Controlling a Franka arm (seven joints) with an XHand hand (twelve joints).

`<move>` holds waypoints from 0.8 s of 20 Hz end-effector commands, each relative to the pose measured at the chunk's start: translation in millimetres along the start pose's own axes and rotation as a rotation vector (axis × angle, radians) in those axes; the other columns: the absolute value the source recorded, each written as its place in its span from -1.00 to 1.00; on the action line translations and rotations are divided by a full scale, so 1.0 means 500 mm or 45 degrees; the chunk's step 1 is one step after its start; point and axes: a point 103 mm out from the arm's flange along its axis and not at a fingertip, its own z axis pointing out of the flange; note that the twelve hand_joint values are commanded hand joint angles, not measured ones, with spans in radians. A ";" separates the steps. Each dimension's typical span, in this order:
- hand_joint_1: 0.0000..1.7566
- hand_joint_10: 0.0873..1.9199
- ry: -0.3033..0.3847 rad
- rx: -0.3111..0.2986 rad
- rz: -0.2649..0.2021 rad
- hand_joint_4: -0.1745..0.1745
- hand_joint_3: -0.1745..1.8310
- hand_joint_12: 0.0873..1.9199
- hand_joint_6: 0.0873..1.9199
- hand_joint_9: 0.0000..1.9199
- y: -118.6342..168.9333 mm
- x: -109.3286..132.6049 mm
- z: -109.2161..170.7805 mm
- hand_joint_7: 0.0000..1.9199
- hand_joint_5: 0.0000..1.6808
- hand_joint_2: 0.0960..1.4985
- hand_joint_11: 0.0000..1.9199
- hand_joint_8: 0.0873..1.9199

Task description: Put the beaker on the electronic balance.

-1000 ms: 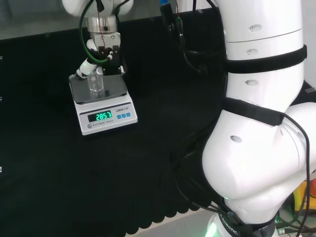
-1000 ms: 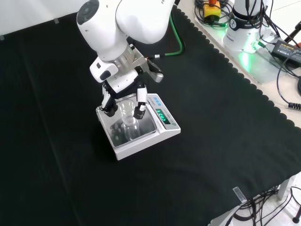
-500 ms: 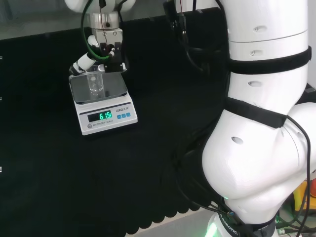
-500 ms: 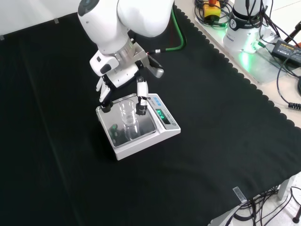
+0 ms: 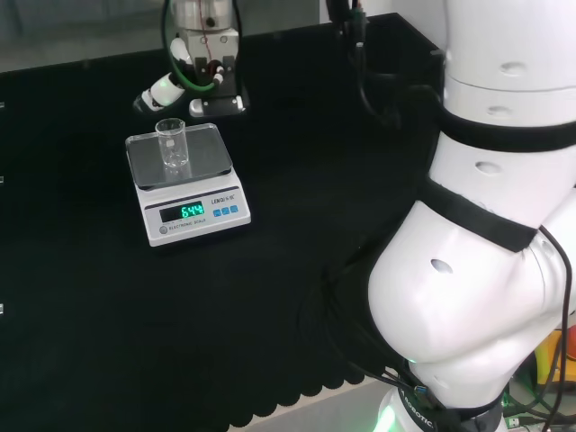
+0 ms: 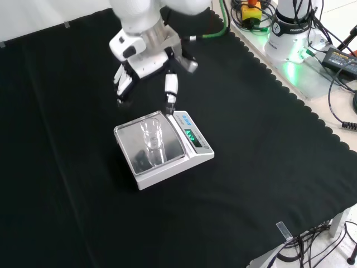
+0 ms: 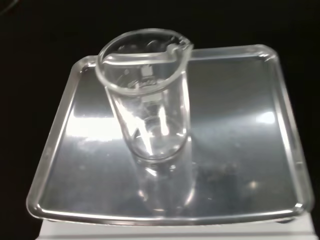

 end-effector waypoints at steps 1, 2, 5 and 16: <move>-0.40 -1.00 -0.047 -0.033 0.115 -0.27 -0.69 0.29 -0.18 -0.16 -0.111 -0.078 -0.050 -0.35 -0.45 -0.21 -0.33 -0.17; -0.39 -1.00 -0.043 -0.030 0.117 -0.27 -0.69 0.28 -0.19 -0.15 -0.125 -0.085 -0.051 -0.35 -0.44 -0.21 -0.32 -0.17; -0.38 -1.00 -0.053 -0.019 0.129 -0.27 -0.69 0.27 -0.19 -0.15 -0.166 -0.101 -0.052 -0.35 -0.44 -0.20 -0.30 -0.17; -0.35 -1.00 -0.034 0.028 0.105 -0.27 -0.69 0.26 -0.18 -0.13 -0.229 -0.113 -0.036 -0.35 -0.43 -0.16 -0.28 -0.17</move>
